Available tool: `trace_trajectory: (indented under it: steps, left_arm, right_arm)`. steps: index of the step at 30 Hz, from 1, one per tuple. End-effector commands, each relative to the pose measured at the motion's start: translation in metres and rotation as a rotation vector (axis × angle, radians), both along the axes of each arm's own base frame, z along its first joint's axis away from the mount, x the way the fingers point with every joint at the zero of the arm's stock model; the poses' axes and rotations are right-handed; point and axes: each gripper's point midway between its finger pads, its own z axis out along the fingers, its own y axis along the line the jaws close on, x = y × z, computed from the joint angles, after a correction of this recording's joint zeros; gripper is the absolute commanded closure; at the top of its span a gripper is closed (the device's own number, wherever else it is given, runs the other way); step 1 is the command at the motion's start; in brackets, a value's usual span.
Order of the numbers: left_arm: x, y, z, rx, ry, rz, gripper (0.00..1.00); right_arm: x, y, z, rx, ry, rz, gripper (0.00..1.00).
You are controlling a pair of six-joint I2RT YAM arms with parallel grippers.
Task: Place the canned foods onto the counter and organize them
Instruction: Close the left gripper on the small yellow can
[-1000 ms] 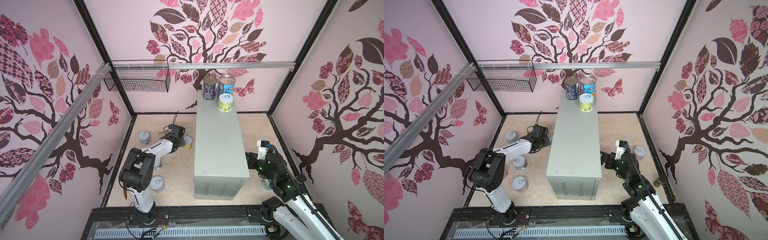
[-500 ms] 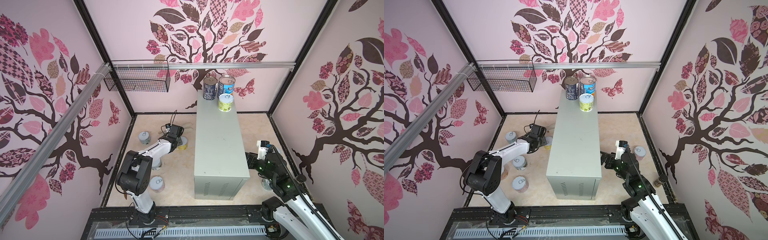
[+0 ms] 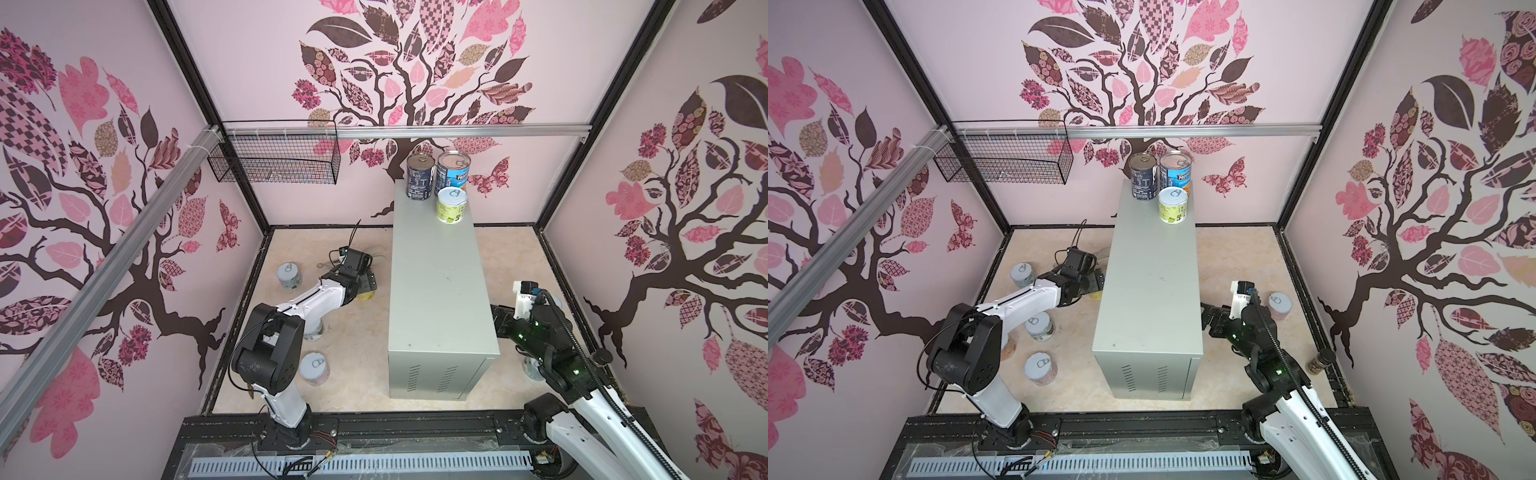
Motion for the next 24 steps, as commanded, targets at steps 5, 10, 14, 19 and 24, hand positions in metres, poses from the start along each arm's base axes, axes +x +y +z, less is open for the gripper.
trace_trajectory:
  steps: [5,10,14,19,24]
  left_arm:
    - [0.006,-0.013,-0.015,-0.007,0.05,-0.062,0.02]
    - [0.009,-0.019,-0.018,0.003,0.055,-0.086,0.02]
    - [0.008,-0.023,-0.01,0.016,0.033,-0.094,0.02]
    - [0.01,-0.025,0.01,0.005,-0.021,-0.087,0.02]
    - [0.015,-0.031,0.012,0.001,-0.021,-0.116,0.02]
  right_arm:
    - [0.0,0.002,0.006,-0.003,-0.023,0.012,0.0]
    - [0.001,0.003,0.004,-0.007,-0.017,0.015,0.0]
    - [0.002,0.004,0.004,-0.005,-0.014,0.018,0.0]
    - [0.003,0.006,0.004,-0.006,-0.011,0.023,0.0]
    - [0.004,0.006,0.004,-0.006,-0.011,0.024,0.0]
